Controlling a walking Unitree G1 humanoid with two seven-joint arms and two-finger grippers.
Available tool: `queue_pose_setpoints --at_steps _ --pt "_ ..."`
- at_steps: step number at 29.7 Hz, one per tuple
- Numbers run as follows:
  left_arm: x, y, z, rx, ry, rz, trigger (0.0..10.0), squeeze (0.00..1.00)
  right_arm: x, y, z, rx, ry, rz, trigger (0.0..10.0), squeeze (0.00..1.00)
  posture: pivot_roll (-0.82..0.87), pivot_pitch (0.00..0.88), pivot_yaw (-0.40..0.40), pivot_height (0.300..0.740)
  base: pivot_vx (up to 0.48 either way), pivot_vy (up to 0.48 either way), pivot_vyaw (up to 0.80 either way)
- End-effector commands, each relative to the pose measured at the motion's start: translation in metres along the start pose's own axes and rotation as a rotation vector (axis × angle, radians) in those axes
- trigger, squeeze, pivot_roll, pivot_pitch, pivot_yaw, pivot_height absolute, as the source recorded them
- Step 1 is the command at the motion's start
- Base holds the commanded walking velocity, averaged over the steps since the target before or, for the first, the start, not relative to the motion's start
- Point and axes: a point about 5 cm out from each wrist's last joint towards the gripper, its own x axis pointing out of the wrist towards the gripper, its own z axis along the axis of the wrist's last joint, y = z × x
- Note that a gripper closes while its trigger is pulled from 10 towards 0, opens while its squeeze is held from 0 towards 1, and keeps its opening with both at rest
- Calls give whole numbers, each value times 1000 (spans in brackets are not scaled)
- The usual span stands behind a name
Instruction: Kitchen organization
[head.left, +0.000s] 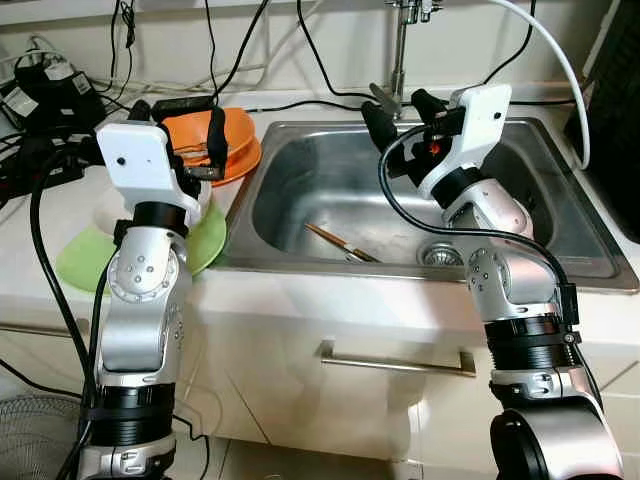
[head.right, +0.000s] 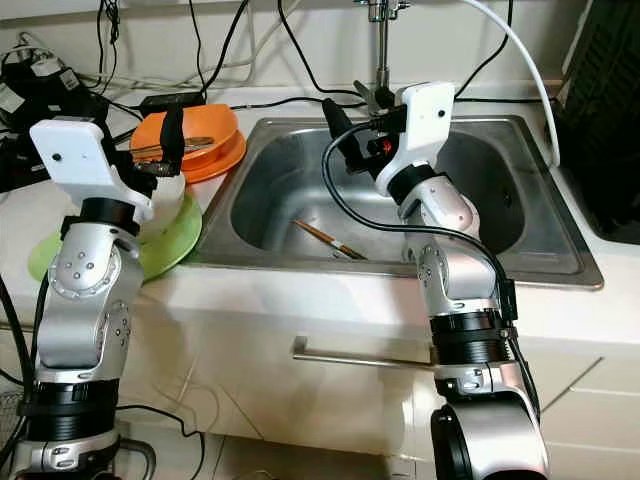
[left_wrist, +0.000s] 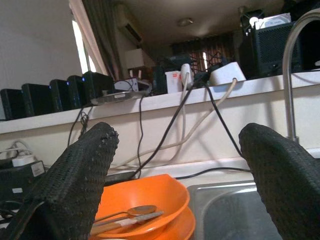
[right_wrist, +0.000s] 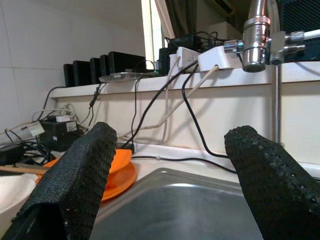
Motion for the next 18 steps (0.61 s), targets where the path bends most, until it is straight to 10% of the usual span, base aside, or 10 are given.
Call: queue_pose_setpoints --at_steps 1,10,18 --pt "1 4 1 -4 9 29 10000 0 2 3 1 -9 4 16 10000 0 -18 40 121 740 0 0 0" --pt "4 9 -1 -30 37 50 10000 0 2 3 -1 1 12 9 10000 0 -20 41 121 740 0 0 0" --pt "6 10 -2 -33 48 50 10000 0 2 2 -1 2 17 5 10000 0 -21 42 119 740 0 444 0"
